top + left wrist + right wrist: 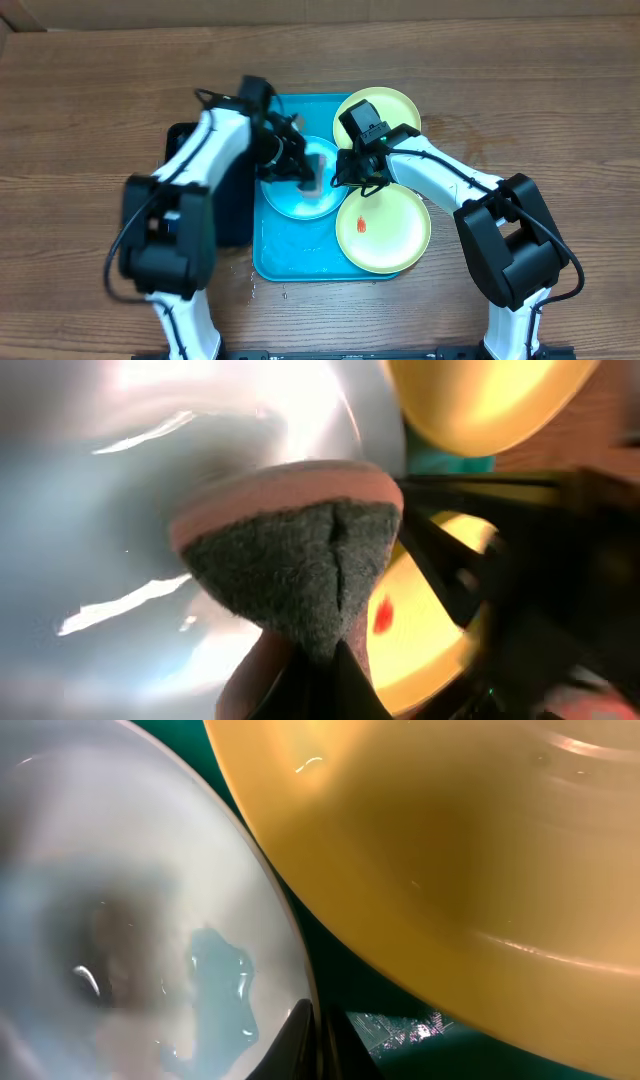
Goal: Clean dirty plates on tray and stack at the side
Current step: 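Return the sponge to the black tray with the left gripper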
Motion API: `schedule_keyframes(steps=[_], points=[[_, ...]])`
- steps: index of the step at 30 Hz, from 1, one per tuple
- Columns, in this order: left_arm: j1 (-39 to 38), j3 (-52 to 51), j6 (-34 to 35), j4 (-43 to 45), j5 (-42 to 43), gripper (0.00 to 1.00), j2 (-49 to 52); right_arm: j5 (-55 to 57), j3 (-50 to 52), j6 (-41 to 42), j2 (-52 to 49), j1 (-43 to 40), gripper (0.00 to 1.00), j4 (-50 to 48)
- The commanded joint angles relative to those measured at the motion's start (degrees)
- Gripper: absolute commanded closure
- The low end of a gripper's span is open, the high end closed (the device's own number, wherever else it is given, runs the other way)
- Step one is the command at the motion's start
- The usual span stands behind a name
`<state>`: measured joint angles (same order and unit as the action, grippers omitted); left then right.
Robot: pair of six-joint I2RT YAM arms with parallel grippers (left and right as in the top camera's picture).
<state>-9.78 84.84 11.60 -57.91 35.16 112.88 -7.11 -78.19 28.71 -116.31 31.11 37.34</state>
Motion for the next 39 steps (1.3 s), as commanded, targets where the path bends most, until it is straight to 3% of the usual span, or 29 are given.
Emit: schedule_keyframes(steps=[1, 5, 8, 13, 19, 26, 28, 30, 32, 39], points=[[3.8, 3.0, -1.9, -4.7, -10.6, 0.96, -10.1, -0.5, 1.0, 0.0, -0.6, 0.4, 0.96, 0.0], [6.4, 3.0, -0.7, -15.0, -28.8, 0.96, -13.7, -0.4, 1.0, 0.0, -0.6, 0.4, 0.96, 0.2], [7.1, 1.9, 2.5, -19.1, -37.7, 0.96, -13.6, -0.3, 1.0, 0.0, -0.6, 0.4, 0.96, 0.1], [7.1, -4.3, 4.3, -15.9, -40.3, 0.96, -13.6, -0.4, 1.0, 0.0, -0.6, 0.4, 0.96, 0.0], [7.1, -15.5, 4.3, -4.6, -41.6, 0.96, -13.6, -0.3, 1.0, 0.0, -0.6, 0.4, 0.96, 0.0], [7.2, -20.0, 4.3, 0.9, -46.2, 0.95, -13.6, 0.7, 1.0, 0.0, -0.6, 0.4, 0.96, 0.0], [7.2, -20.0, 4.3, 1.2, -46.2, 0.85, -13.6, 0.7, 1.0, 0.0, -0.6, 0.4, 0.96, 0.0], [7.1, -20.0, 4.3, 1.6, -45.7, 0.6, -13.6, 0.7, 1.0, 0.0, -0.6, 0.4, 0.96, -0.3], [7.1, -19.8, 4.2, 1.6, -45.0, 0.43, -13.6, 0.6, 1.0, 0.0, -0.6, 0.4, 0.89, -0.5], [7.1, -14.6, 2.1, -2.1, -40.2, 0.45, -15.0, 0.6, 1.0, 0.1, -0.6, 0.4, 0.76, -0.8]])
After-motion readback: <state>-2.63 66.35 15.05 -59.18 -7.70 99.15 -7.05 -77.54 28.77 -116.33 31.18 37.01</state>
